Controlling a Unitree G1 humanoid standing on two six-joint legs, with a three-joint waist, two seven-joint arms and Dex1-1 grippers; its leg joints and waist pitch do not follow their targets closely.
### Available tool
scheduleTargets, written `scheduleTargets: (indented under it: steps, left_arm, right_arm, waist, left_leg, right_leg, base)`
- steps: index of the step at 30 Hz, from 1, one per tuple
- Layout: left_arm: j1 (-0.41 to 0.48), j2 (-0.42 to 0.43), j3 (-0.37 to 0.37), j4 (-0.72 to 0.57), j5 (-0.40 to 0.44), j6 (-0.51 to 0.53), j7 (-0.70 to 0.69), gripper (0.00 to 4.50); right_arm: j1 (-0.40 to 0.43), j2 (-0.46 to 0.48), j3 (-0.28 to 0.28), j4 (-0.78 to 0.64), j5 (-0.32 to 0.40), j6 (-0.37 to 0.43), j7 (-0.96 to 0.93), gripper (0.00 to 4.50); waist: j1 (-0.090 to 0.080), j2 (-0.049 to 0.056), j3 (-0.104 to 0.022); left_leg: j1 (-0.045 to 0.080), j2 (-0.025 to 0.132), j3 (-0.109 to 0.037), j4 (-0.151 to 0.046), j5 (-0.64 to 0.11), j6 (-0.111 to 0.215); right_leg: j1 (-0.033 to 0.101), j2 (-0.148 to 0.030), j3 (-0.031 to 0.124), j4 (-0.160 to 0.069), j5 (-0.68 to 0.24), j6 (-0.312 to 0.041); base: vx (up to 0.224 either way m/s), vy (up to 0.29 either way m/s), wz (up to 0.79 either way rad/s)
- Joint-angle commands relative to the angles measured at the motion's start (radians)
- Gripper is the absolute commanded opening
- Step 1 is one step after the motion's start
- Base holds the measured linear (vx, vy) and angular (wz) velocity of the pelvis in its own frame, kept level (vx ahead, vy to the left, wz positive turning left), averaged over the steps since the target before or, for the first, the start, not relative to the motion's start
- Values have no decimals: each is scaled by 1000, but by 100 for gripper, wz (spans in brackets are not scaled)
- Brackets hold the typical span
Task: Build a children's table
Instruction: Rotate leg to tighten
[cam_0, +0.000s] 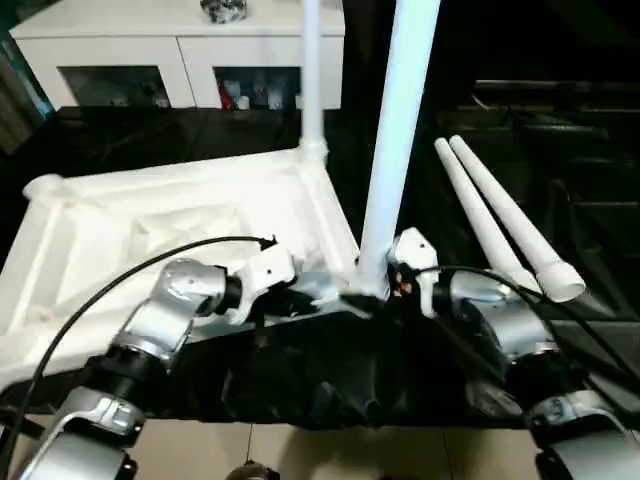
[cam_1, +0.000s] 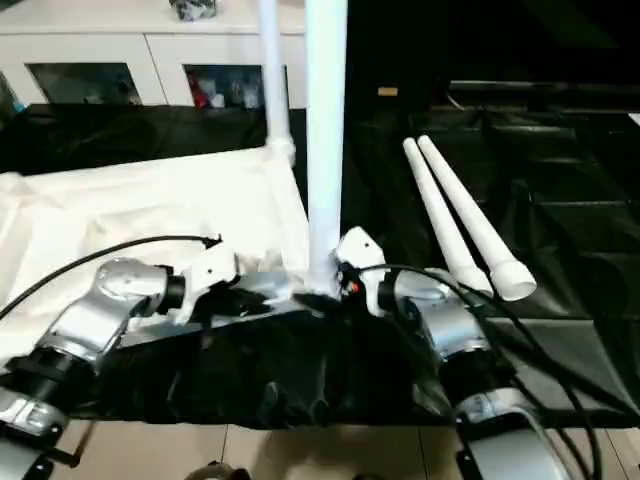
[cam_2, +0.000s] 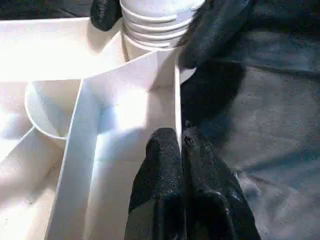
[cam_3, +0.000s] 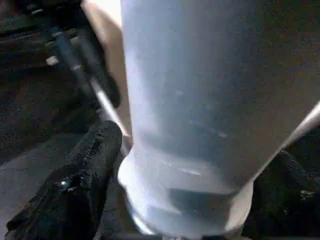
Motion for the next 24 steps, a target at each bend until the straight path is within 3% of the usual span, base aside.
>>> scheduleTargets:
  steps: [1, 5, 10, 13, 15, 19, 23, 24]
  left_arm:
    - [-8, -8, -31, -29, -15, -13, -40, 0]
    - [-24, -9, -31, -4, -17, -17, -57, 0]
    - [-33, -15, -28, 15, -20, -19, -59, 0]
    - [-19, -33, -20, 12, -20, -6, -20, 0]
    - [-24, -66, -16, 21, 7, 19, 65, 0]
    - [-61, -163, 4, 58, 33, 76, 230, 0]
    - [-104, -270, 1, 110, 81, 119, 410, 0]
    - [-116, -302, 3, 123, 87, 130, 459, 0]
  right_arm:
    - [19, -5, 53, -13, -8, 15, 70, 332]
    - [19, -18, 63, -33, -3, 27, 112, 294]
    - [23, -17, 61, -40, 9, 39, 124, 279]
    - [48, 17, 21, -41, 31, 50, 48, 277]
    - [45, 55, -10, -9, 9, 61, -87, 276]
    - [28, 129, -69, 54, -8, 118, -322, 275]
    - [11, 212, -120, 86, -15, 114, -523, 275]
    - [0, 237, -136, 99, -20, 121, -594, 275]
  waist:
    - [4, -10, -66]
    - [8, -15, -68]
    - [12, -14, -69]
    - [16, -12, -70]
    - [14, -13, -65]
    - [3, -21, -55]
    - [-7, -22, -54]
    - [-9, -15, -54]
  left_leg:
    - [19, 50, -21, -69, -290, 35]
    - [18, 49, -20, -67, -265, 40]
    - [17, 48, -20, -64, -244, 44]
    - [18, 48, -20, -64, -246, 42]
    - [18, 48, -21, -68, -268, 31]
    - [32, 42, -27, -72, -357, -10]
    - [37, 38, -32, -71, -401, -20]
    - [46, 37, -34, -69, -421, -24]
  right_leg:
    - [42, -65, 51, -61, -308, -208]
    - [43, -65, 53, -57, -282, -214]
    - [44, -66, 52, -56, -273, -214]
    - [43, -67, 53, -57, -282, -208]
    - [41, -65, 52, -61, -318, -202]
    - [31, -70, 49, -86, -509, -149]
    - [26, -71, 41, -104, -596, -96]
    - [20, -70, 37, -111, -612, -89]
  base:
    - [0, 0, 0]
    - [0, 0, 0]
    - [0, 0, 0]
    - [0, 0, 0]
    - [0, 0, 0]
    - [0, 0, 0]
    - [0, 0, 0]
    - [0, 0, 0]
